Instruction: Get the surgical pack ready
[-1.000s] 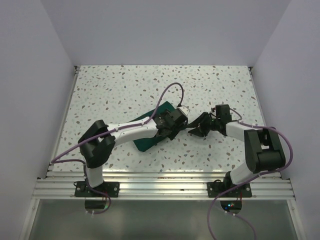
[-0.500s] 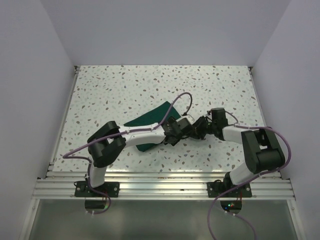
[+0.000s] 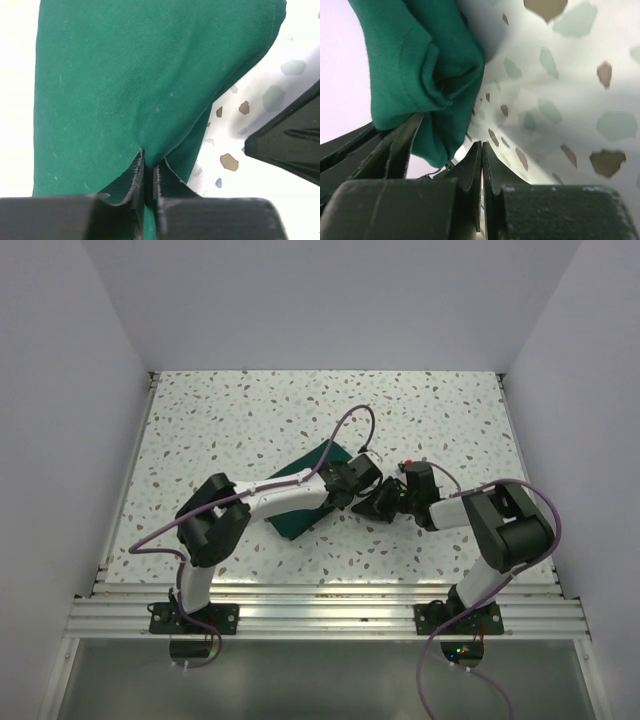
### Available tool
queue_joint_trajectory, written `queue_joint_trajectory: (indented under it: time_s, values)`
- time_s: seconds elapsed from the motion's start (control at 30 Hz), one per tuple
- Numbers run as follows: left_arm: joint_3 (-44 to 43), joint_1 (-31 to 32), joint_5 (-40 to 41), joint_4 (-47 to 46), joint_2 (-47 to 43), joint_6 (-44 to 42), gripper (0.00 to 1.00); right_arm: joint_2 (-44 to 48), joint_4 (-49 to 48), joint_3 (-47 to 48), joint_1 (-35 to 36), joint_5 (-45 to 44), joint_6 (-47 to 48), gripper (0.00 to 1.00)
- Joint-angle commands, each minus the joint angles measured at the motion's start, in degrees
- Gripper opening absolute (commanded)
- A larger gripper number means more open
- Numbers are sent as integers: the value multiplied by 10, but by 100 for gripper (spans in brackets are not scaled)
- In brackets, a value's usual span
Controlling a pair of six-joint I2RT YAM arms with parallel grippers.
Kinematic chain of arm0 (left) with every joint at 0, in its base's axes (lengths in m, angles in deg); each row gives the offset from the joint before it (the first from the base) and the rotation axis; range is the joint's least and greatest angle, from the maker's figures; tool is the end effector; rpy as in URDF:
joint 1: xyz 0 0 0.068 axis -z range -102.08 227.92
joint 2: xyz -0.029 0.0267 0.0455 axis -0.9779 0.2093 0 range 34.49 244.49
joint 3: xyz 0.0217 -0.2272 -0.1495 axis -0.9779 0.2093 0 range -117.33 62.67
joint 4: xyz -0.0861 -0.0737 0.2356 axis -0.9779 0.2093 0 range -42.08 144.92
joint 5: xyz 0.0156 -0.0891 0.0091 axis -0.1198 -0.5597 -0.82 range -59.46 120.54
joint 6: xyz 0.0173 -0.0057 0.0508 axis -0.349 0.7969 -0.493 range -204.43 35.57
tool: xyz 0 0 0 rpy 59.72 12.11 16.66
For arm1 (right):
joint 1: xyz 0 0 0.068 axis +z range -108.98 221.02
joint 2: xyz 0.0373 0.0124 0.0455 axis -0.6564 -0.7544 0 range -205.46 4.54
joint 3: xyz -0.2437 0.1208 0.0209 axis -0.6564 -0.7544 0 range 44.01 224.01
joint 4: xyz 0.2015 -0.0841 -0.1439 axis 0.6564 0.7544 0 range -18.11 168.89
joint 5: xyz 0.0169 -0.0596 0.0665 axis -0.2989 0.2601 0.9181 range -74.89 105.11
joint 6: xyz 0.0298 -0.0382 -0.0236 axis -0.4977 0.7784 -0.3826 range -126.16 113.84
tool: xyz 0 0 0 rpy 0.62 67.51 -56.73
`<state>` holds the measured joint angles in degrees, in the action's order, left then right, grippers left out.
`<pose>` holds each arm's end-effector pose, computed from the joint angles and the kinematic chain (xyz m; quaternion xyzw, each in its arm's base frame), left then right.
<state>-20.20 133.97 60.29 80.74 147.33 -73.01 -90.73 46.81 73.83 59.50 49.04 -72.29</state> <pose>0.2452 -0.3325 0.1931 0.3008 0.8919 0.0812 0.3277 0.2588 0.1073 0.1114 0.2387 0.8436 0.4662 0.1186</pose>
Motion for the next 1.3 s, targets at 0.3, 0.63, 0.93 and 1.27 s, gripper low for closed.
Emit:
queue_joint_trajectory:
  time_s: [0.3,0.63,0.93,1.27]
  values:
    - [-77,-11,-48,58,-2,11,0,-34,-106,38,4,-21,-2,0]
    - [-96,-12,-96,76,-3,28,0,-52,-102,90,9,-50,-7,0]
    - [-118,-10,-147,90,-15,31,0,-134,-165,150,49,-148,-30,0]
    - [-92,-12,-144,81,-24,24,0,-71,35,180,18,-130,49,0]
